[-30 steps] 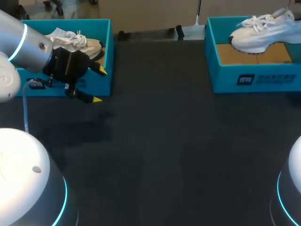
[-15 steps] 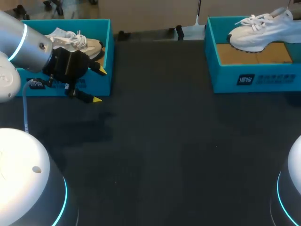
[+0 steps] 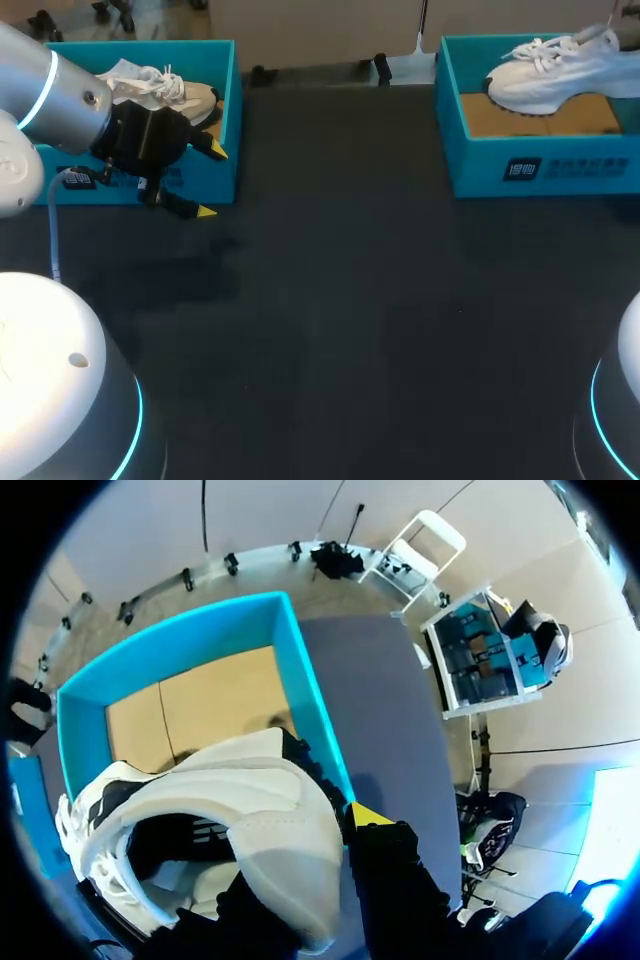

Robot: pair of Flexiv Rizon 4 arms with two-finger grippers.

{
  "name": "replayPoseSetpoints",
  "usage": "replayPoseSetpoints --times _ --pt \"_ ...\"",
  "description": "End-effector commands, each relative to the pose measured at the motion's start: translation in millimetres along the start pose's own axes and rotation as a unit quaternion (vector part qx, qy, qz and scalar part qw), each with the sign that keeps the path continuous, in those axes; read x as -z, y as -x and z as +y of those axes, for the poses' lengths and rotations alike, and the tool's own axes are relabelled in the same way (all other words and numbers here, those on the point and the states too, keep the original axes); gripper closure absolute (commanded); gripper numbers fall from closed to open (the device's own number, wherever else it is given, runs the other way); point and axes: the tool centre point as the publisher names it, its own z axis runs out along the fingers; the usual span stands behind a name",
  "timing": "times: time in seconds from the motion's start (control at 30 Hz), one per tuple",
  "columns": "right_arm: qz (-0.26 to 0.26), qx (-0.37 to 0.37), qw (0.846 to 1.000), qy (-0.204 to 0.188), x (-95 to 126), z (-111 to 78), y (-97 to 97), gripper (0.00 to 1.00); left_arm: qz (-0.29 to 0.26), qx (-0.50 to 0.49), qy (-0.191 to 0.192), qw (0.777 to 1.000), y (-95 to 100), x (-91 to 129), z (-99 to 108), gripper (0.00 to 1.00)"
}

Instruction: Take the shoe out of the shoebox, open the shoe tongue, remove and reinsert the insole, then place the shoe into the shoebox

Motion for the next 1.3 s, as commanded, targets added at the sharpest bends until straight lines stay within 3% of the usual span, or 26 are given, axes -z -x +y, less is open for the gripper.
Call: replayPoseSetpoints --times 0.03,1.3 --pt "-0.005 0.007 1.0 -0.01 -5 9.9 -3.2 1.0 0.0 0.0 0.001 1.0 -0.4 0 0 0.0" --pt "-0.018 -0.008 1.0 -0.013 -48 27.6 -22.6 1.0 0.0 0.0 0.001 1.0 -0.4 0 0 0.0"
